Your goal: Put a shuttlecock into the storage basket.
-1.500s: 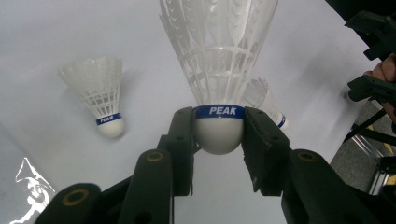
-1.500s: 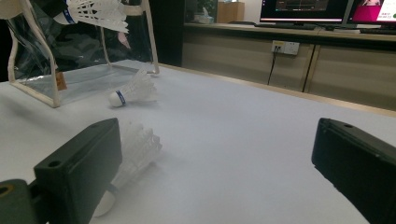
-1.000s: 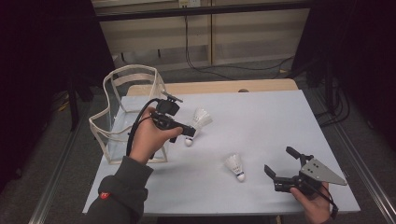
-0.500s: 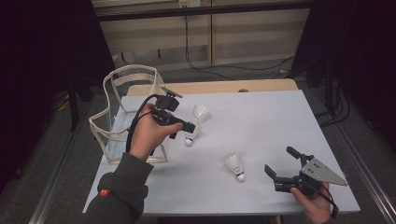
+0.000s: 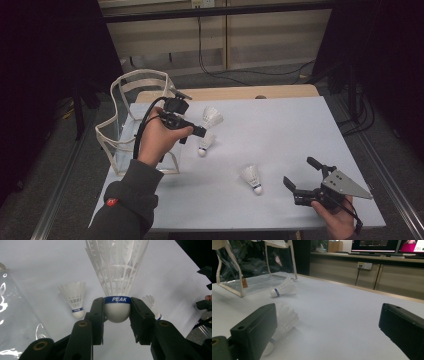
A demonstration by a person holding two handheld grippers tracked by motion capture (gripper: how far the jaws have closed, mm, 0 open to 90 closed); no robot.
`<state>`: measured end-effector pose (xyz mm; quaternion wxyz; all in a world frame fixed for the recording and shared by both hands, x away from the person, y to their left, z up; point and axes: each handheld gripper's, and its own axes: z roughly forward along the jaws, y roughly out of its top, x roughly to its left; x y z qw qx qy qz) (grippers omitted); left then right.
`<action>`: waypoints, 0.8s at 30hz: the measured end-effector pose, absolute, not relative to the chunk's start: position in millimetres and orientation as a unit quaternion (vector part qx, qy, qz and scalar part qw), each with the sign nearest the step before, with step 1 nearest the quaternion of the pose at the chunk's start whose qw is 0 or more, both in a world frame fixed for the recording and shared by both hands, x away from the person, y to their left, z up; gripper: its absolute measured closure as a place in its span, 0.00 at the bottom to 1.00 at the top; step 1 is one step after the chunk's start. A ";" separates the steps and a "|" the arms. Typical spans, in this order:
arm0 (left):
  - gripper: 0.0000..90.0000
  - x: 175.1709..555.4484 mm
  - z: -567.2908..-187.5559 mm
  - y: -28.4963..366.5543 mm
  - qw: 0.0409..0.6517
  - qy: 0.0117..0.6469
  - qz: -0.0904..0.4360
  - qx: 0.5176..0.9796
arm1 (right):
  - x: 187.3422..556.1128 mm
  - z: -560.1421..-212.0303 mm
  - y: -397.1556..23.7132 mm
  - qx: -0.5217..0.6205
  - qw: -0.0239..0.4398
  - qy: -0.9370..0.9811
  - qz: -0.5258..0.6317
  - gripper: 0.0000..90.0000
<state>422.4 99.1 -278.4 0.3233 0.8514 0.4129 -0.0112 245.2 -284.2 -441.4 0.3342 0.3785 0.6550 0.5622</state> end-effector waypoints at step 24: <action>0.73 433.0 -268.3 105.1 0.326 0.434 0.005 0.840 | 245.2 -441.2 -283.6 0.379 0.334 0.655 0.562 0.02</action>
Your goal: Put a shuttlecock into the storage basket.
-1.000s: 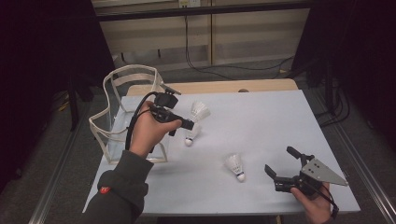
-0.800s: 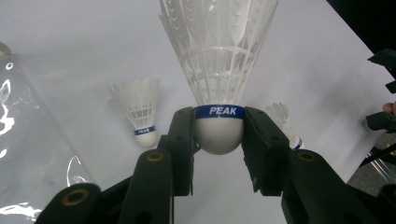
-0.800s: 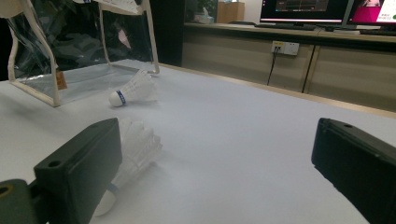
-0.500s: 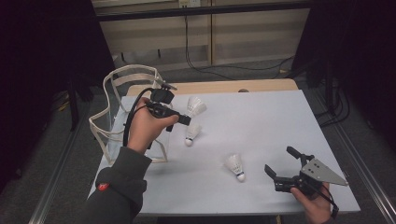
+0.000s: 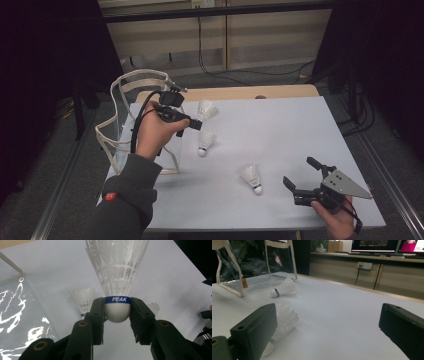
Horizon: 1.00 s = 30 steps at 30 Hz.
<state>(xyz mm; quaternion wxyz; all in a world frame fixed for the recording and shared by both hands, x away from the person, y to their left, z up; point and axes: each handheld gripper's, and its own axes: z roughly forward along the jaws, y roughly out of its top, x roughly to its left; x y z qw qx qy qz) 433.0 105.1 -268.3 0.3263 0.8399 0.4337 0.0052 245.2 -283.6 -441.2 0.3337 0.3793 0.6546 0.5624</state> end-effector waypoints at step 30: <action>0.73 444.9 -259.2 115.5 0.325 0.458 0.021 0.827 | 244.3 -440.8 -284.2 0.380 0.334 0.655 0.561 0.02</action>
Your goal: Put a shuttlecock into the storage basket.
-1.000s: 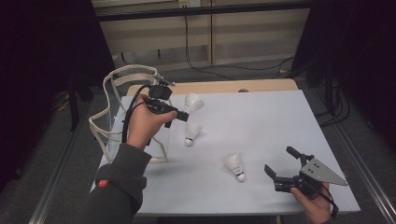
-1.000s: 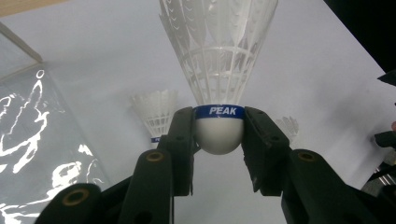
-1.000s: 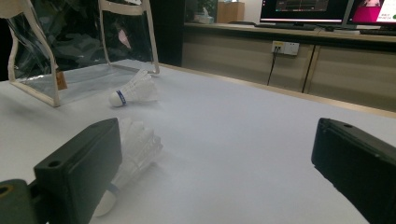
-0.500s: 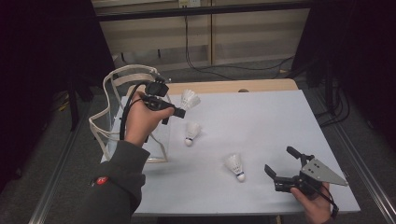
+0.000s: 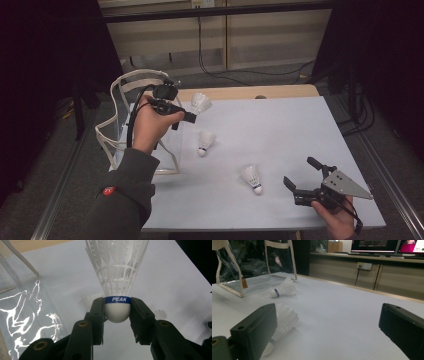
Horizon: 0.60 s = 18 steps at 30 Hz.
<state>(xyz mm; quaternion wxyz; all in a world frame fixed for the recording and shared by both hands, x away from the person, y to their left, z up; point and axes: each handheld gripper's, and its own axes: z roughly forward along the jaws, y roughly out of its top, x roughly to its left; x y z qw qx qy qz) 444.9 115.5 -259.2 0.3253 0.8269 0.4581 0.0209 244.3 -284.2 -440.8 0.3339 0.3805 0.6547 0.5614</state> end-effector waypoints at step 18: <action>0.73 447.7 -251.0 118.8 0.324 0.464 0.028 0.824 | 244.3 -440.4 -284.6 0.379 0.335 0.654 0.562 0.02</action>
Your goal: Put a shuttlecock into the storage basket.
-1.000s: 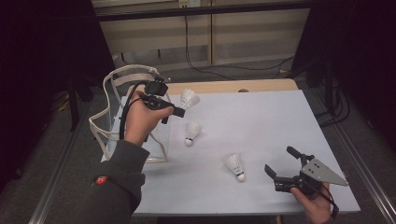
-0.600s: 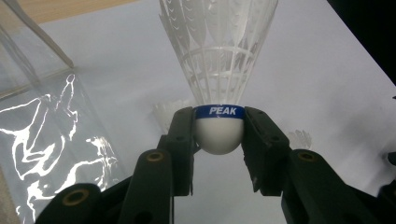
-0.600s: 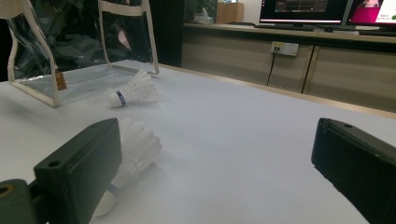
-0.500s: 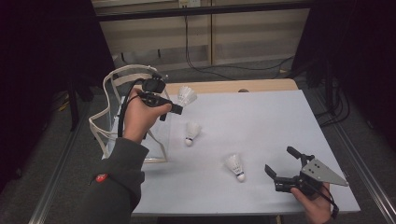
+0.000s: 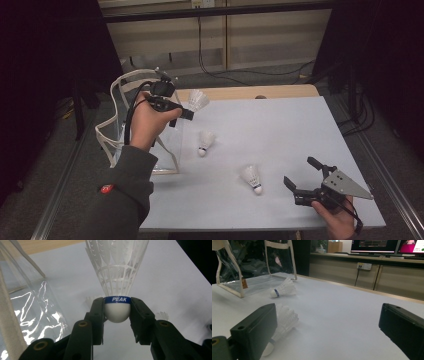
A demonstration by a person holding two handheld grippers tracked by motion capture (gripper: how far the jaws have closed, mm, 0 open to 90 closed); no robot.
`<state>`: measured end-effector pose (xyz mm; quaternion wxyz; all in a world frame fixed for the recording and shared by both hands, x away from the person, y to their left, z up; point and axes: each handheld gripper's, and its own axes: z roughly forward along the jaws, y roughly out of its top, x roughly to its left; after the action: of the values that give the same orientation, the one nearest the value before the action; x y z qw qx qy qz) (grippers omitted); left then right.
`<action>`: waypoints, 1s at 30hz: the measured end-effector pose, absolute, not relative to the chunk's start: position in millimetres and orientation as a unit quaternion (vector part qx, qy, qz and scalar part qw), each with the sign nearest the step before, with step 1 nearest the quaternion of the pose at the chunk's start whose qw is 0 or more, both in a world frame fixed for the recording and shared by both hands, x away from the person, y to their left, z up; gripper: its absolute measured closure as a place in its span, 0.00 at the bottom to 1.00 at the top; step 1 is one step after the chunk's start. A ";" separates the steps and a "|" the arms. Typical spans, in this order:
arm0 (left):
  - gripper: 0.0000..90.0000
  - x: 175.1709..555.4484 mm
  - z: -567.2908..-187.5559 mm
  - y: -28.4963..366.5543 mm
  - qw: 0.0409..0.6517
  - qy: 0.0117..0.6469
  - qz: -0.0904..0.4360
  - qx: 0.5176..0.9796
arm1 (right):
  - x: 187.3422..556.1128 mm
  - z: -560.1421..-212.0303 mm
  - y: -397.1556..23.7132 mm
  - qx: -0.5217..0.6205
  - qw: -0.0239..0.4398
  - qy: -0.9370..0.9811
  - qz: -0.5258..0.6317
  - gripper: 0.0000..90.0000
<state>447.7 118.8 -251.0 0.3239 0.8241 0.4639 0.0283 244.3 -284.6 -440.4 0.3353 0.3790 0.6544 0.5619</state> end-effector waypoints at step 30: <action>0.73 453.4 -229.7 129.8 0.327 0.476 0.048 0.815 | 243.8 -440.4 -284.7 0.381 0.334 0.653 0.563 0.02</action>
<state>453.4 129.8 -229.7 0.3271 0.8148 0.4762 0.0485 243.8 -284.7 -440.4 0.3335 0.3813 0.6531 0.5628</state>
